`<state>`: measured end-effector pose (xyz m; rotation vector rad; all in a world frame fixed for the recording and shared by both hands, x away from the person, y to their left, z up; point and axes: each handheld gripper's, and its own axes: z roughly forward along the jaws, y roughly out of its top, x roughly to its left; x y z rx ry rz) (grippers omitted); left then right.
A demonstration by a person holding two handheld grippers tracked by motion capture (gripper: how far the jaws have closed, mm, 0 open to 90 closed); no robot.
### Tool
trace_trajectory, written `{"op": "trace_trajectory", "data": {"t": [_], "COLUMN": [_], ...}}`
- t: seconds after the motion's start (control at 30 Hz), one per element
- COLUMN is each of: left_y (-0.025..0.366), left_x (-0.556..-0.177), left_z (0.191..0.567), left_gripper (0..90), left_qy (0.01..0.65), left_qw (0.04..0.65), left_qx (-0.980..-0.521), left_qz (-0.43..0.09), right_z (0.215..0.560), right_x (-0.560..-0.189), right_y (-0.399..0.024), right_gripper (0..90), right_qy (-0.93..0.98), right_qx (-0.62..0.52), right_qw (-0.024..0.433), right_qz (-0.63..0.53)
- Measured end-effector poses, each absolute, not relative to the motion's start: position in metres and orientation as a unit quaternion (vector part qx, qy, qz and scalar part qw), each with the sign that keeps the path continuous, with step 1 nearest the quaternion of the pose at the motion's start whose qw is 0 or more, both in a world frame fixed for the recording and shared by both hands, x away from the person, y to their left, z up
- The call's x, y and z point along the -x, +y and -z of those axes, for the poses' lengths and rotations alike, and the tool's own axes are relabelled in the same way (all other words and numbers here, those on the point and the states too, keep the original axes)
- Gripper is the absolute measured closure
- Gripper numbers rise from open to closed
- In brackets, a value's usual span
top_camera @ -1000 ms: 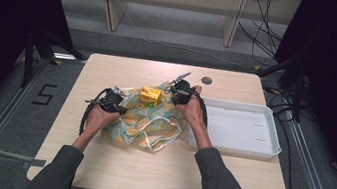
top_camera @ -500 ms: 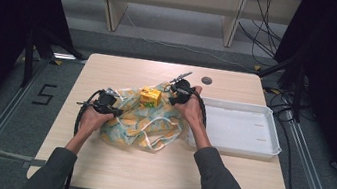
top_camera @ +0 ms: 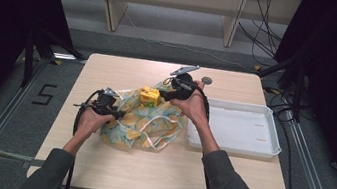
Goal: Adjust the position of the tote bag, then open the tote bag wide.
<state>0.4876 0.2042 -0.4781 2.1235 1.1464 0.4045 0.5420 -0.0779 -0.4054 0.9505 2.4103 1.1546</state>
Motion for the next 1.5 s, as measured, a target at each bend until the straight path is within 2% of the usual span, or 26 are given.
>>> {"op": "trace_trajectory", "data": {"t": [0.17,0.27,0.37,0.5,0.63,0.73,0.97,1.07,1.17,1.37,1.5], "left_y": [0.208,0.207,0.203,0.197,0.192,0.187,0.178,0.184,0.189,0.195,0.195], "left_x": [-0.476,-0.465,-0.446,-0.419,-0.398,-0.38,-0.347,-0.338,-0.327,-0.319,-0.321], "left_z": [0.454,0.437,0.427,0.427,0.433,0.442,0.452,0.451,0.452,0.465,0.471], "left_gripper": [43.8,41.2,40.3,37.0,31.4,29.5,28.6,28.2,28.1,28.1,28.1], "left_qy": [0.441,0.446,0.423,0.4,0.391,0.378,0.355,0.347,0.357,0.353,0.374], "left_qw": [0.348,0.384,0.392,0.414,0.418,0.425,0.424,0.422,0.424,0.417,0.423], "left_qx": [-0.807,-0.781,-0.791,-0.8,-0.803,-0.809,-0.82,-0.821,-0.816,-0.824,-0.813], "left_qz": [-0.184,-0.206,-0.205,-0.172,-0.167,-0.144,-0.15,-0.169,-0.162,-0.15,-0.14], "right_z": [0.402,0.398,0.396,0.396,0.395,0.398,0.405,0.406,0.409,0.414,0.421], "right_x": [-0.539,-0.538,-0.537,-0.535,-0.535,-0.535,-0.539,-0.541,-0.545,-0.549,-0.555], "right_y": [-0.073,-0.07,-0.067,-0.063,-0.061,-0.056,-0.045,-0.042,-0.04,-0.04,-0.04], "right_gripper": [39.0,39.0,39.1,39.1,39.1,39.1,38.0,36.4,35.4,33.7,32.6], "right_qy": [0.843,0.846,0.844,0.845,0.851,0.85,0.858,0.863,0.864,0.874,0.876], "right_qx": [-0.319,-0.311,-0.305,-0.303,-0.292,-0.291,-0.28,-0.285,-0.279,-0.282,-0.281], "right_qw": [0.143,0.146,0.143,0.144,0.14,0.14,0.136,0.128,0.128,0.099,0.087], "right_qz": [-0.408,-0.409,-0.416,-0.416,-0.413,-0.416,-0.409,-0.397,-0.399,-0.383,-0.382]}}
